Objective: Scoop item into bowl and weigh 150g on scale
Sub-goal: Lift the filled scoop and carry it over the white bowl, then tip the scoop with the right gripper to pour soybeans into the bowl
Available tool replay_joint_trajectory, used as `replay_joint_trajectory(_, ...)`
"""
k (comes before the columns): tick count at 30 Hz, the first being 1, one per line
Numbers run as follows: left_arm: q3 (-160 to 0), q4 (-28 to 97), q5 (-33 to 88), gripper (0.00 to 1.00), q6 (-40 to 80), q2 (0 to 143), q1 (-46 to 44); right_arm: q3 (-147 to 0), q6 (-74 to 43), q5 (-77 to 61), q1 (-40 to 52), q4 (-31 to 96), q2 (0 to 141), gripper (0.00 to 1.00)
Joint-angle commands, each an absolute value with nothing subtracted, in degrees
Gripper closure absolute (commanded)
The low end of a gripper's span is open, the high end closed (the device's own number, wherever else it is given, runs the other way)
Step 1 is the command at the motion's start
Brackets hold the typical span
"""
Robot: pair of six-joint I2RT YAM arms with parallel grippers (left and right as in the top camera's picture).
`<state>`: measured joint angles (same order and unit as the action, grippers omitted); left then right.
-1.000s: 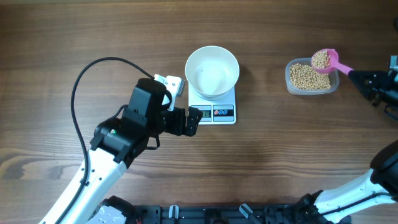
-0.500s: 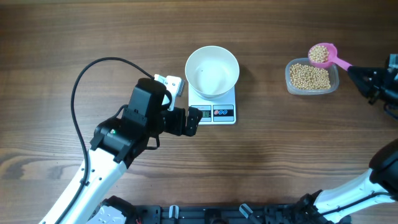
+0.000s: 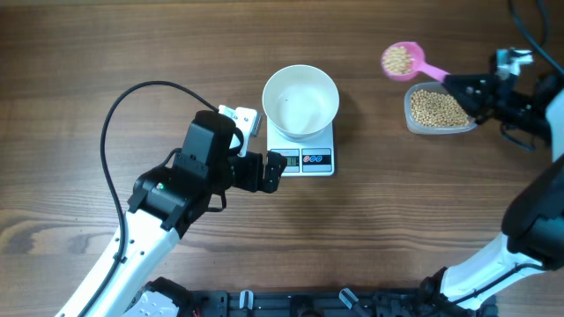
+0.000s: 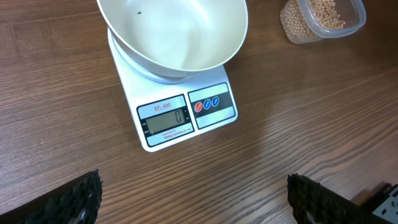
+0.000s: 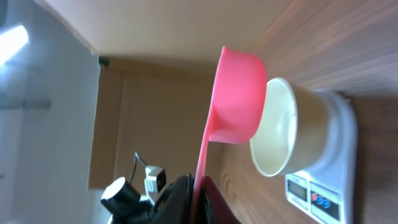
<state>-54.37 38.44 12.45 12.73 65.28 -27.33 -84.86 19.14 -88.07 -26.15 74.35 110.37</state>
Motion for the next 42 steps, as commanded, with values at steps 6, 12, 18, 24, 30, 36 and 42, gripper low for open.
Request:
replay_joint_trajectory(6, -54.37, 38.39, 12.36, 0.00, 12.43, 65.65, -27.49, -84.64, 6.39, -89.95, -14.96, 62.46, 110.91, 0.96)
replay_joint_trajectory(12, -54.37, 38.39, 12.36, 0.00, 12.43, 65.65, -27.49, -84.90, -6.26, -79.75, -7.75, 49.91, 110.56, 0.96)
replay_joint_trajectory(18, -54.37, 38.39, 12.36, 0.00, 12.43, 65.65, -27.49, -85.34, -6.33, -69.10, -3.40, 43.86, 108.12, 0.96)
replay_joint_trajectory(24, -54.37, 38.39, 12.36, 0.00, 12.43, 65.65, -27.49, -85.34, 0.69, -58.39, 0.08, 41.04, 103.92, 0.96)
replay_joint_trajectory(30, -54.37, 38.39, 12.36, 0.00, 12.43, 65.65, -27.49, -85.34, 7.31, -44.10, 5.67, 39.62, 98.91, 0.96)
replay_joint_trajectory(36, -54.37, 38.39, 12.36, 0.00, 12.43, 65.65, -27.49, -85.34, 12.56, -35.88, 9.85, 39.72, 97.73, 0.96)
replay_joint_trajectory(42, -54.37, 38.39, 12.36, 0.00, 12.43, 65.65, -27.49, -85.34, 18.24, -30.22, 12.88, 40.23, 97.69, 0.96)
